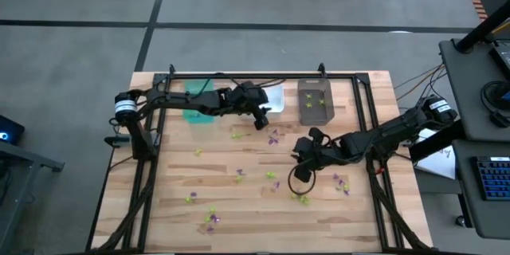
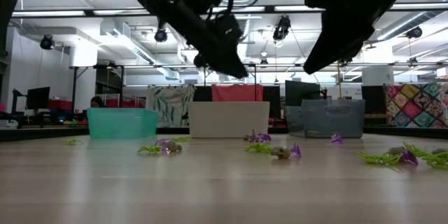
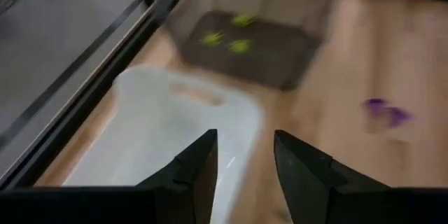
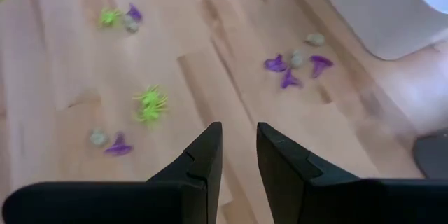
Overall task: Sort Halloween decoration
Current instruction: Put the purple witch hat toy into the light blue bin
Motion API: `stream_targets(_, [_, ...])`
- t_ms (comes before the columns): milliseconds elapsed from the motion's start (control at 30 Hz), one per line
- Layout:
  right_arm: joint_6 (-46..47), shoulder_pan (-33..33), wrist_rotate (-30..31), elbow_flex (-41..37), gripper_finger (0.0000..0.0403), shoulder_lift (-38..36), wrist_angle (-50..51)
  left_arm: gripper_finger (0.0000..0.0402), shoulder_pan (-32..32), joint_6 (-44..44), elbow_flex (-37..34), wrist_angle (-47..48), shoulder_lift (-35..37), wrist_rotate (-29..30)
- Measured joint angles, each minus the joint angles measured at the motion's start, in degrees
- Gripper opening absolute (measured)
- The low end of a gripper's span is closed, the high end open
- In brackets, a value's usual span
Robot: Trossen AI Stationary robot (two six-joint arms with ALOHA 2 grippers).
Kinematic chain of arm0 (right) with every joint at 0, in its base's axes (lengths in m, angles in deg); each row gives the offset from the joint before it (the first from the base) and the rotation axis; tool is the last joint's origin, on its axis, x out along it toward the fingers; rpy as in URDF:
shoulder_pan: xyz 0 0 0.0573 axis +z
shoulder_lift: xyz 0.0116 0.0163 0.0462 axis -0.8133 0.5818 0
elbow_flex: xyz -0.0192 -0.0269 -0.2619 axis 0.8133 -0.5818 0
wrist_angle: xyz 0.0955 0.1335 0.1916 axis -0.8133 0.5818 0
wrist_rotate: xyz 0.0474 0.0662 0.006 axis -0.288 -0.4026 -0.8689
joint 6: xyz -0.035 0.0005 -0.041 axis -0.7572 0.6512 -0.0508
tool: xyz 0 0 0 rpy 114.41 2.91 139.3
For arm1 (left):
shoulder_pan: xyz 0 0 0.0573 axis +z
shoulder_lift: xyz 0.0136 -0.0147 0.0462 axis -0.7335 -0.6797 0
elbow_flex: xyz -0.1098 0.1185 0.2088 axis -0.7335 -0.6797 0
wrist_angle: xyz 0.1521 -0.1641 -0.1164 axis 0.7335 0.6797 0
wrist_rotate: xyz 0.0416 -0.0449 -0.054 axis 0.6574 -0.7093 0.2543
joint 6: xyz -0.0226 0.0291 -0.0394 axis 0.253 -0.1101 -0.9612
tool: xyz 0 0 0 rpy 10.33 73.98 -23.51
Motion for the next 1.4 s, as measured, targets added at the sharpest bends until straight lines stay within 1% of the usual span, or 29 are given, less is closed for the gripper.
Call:
stream_targets(100, [2.1,-1.9,-1.5,0.0,0.0082,-0.1,0.3,0.0123,-2.4,0.9,0.0,-0.3,1.6,-0.7])
stream_targets(367, [4.8,-6.8,-14.3,0.0,0.0082,-0.4,0.6,0.0123,-10.3,2.0,-0.2,-0.1,3.6,-0.7])
stream_targets(433, [6.0,-7.2,-16.4,0.4,0.0082,-0.4,2.8,0.0123,-11.9,2.1,-0.2,-0.3,4.0,-0.6])
stream_targets(600, [10.5,-7.2,-16.5,2.5,0.0082,-0.4,14.0,0.0123,-14.4,1.2,-0.4,2.3,7.0,-0.4])
stream_targets(667, [11.5,-7.3,-16.3,2.9,0.0082,-0.4,16.8,0.0123,-15.3,1.0,-1.2,2.3,8.7,-0.2])
stream_targets(867, [11.8,-7.4,-16.2,2.9,0.0082,1.5,17.5,0.0123,-17.9,-0.5,-7.4,-3.9,15.1,-0.2])
stream_targets(1000, [13.0,-8.5,-16.3,3.0,0.0082,4.3,17.6,0.0123,-19.3,-3.0,-12.3,-8.5,18.8,-0.2])
stream_targets(1067, [12.4,-9.3,-16.2,3.9,0.0082,6.1,18.0,0.0123,-20.0,-4.2,-14.4,-10.6,20.2,-0.2])
stream_targets(1233, [6.7,-10.3,-16.3,6.6,0.0082,10.3,19.0,0.0123,-21.2,-6.9,-18.0,-12.7,22.9,-0.2])
stream_targets(1400, [4.4,-11.4,-16.1,10.6,0.0082,14.4,25.5,0.0123,-21.6,-8.8,-18.6,-13.6,23.6,-0.2])
